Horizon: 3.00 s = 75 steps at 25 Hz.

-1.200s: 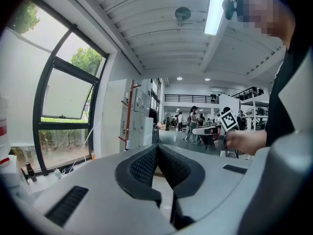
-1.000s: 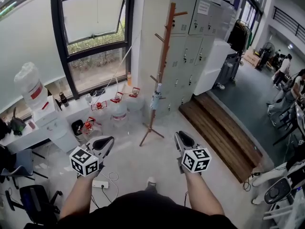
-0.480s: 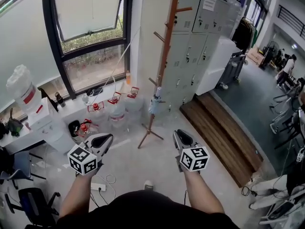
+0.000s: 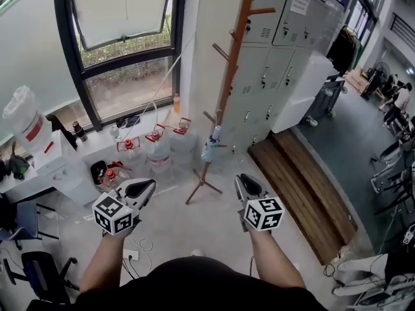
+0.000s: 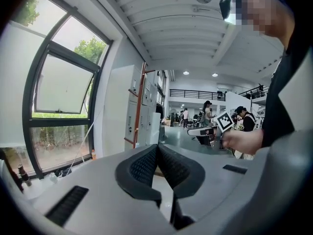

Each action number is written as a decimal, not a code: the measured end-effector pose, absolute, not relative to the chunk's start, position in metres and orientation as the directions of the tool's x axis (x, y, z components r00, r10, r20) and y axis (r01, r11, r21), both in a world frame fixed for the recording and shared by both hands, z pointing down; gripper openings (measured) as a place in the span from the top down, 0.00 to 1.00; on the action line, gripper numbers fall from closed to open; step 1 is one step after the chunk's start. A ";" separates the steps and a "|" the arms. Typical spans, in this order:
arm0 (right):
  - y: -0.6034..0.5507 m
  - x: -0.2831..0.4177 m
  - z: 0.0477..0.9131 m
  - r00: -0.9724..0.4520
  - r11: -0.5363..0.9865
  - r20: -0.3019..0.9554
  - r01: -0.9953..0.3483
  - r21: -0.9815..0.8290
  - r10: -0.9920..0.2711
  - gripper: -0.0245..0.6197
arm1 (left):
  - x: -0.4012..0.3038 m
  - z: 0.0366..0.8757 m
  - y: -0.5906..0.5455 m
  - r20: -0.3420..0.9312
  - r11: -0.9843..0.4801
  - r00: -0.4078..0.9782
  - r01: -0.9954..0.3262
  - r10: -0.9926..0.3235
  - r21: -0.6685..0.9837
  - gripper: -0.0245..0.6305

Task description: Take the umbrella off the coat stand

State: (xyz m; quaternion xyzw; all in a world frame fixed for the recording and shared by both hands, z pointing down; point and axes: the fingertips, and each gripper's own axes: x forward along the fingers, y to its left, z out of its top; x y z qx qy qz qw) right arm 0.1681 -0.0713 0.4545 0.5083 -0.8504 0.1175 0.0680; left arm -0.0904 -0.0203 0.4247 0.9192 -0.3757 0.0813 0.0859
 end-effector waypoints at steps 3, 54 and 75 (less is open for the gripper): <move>-0.096 0.171 0.458 -0.484 0.465 0.239 -0.875 -0.137 -0.842 0.84 | -0.085 0.427 -0.042 0.220 -0.696 0.699 -0.711 -0.681 0.103 0.93; -0.334 0.147 0.507 -0.360 0.350 0.338 -0.932 -0.094 -0.870 0.84 | -0.096 0.437 -0.295 0.252 -0.763 0.765 -0.633 -0.592 0.129 0.93; -0.389 0.122 0.543 -0.163 0.148 0.412 -0.987 -0.070 -0.897 0.80 | -0.118 0.468 -0.395 0.273 -0.874 0.880 -0.446 -0.388 0.193 0.93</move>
